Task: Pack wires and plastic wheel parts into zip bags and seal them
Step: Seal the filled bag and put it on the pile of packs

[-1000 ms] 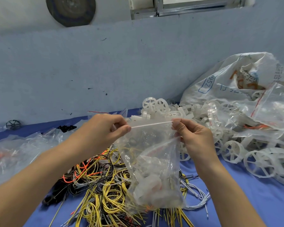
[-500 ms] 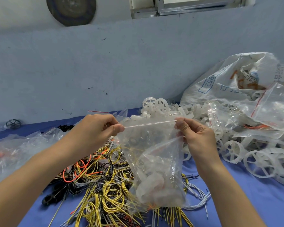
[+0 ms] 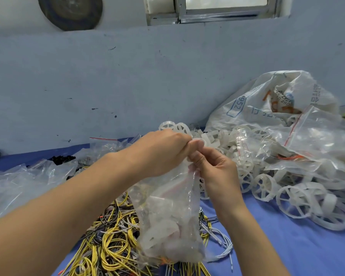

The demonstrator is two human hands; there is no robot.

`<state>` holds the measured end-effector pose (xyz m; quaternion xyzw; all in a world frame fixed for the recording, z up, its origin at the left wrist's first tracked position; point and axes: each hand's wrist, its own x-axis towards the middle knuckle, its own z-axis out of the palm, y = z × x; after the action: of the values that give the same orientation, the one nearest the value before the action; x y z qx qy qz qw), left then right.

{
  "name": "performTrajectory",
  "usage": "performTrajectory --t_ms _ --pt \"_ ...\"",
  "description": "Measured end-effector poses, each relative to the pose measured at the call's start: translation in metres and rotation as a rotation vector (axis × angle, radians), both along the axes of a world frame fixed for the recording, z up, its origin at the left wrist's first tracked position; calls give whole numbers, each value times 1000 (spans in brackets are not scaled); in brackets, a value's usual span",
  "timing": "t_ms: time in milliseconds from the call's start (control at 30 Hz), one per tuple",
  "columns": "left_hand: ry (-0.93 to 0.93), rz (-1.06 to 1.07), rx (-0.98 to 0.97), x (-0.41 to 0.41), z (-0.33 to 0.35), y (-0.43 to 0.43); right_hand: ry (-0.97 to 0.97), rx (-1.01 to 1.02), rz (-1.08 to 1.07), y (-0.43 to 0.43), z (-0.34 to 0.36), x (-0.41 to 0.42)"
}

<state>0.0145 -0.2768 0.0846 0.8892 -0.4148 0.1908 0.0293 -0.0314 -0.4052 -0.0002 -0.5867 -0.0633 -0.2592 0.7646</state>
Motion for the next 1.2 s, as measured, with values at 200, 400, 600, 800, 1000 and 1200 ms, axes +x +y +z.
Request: performTrajectory --t_ms 200,400,600,800,1000,1200 --pt "-138 37 50 0 -15 -3 53 195 75 -4 1 2" --pt "-263 38 74 -3 -19 -4 79 294 131 -5 -2 7" --pt "-172 7 29 -1 -22 1 99 293 184 -5 -3 8" --pt "-47 -12 -26 -2 -23 12 100 265 37 -5 0 8" --pt "-1 -38 -45 -5 -26 37 99 270 -16 -8 -2 9" --pt "32 -47 -54 -9 -30 63 86 253 -53 -12 -4 10"
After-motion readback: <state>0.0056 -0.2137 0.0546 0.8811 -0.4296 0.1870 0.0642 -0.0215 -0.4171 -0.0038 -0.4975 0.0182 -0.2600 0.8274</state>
